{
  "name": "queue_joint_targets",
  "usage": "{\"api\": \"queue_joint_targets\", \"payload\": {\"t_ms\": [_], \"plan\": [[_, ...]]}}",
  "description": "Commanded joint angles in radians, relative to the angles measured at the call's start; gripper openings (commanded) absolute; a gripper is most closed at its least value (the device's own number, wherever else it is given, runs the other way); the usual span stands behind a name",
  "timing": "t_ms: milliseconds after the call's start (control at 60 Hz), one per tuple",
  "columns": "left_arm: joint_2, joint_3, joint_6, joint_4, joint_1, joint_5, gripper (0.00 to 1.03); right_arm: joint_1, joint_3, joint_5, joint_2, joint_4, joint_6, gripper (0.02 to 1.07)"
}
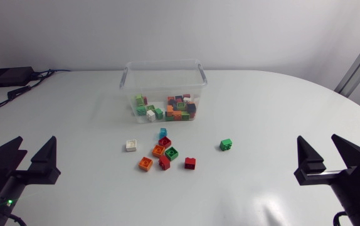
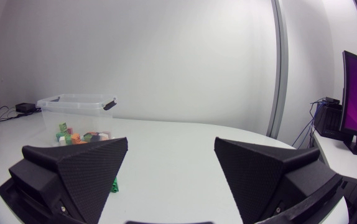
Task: Place the duplo bricks in the container
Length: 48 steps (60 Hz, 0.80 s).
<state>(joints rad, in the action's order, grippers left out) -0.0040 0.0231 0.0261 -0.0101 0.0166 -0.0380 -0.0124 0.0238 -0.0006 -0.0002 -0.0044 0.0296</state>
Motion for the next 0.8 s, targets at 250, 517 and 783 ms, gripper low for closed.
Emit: {"api": "queue_joint_targets", "payload": {"t_ms": [250, 517, 783], "plan": [[-0.010, -0.022, -0.002, 0.010, 0.002, 0.004, 0.98, 0.000, -0.025, -0.002, -0.006, 0.001, 0.001, 1.03], [0.024, 0.092, 0.028, -0.064, -0.026, 0.004, 0.98, -0.020, 0.039, -0.004, -0.003, -0.039, 0.000, 1.03], [0.345, 0.293, 0.017, -0.097, -0.067, 0.004, 0.98, -0.043, 0.143, -0.002, 0.126, -0.057, -0.008, 1.02]]}}
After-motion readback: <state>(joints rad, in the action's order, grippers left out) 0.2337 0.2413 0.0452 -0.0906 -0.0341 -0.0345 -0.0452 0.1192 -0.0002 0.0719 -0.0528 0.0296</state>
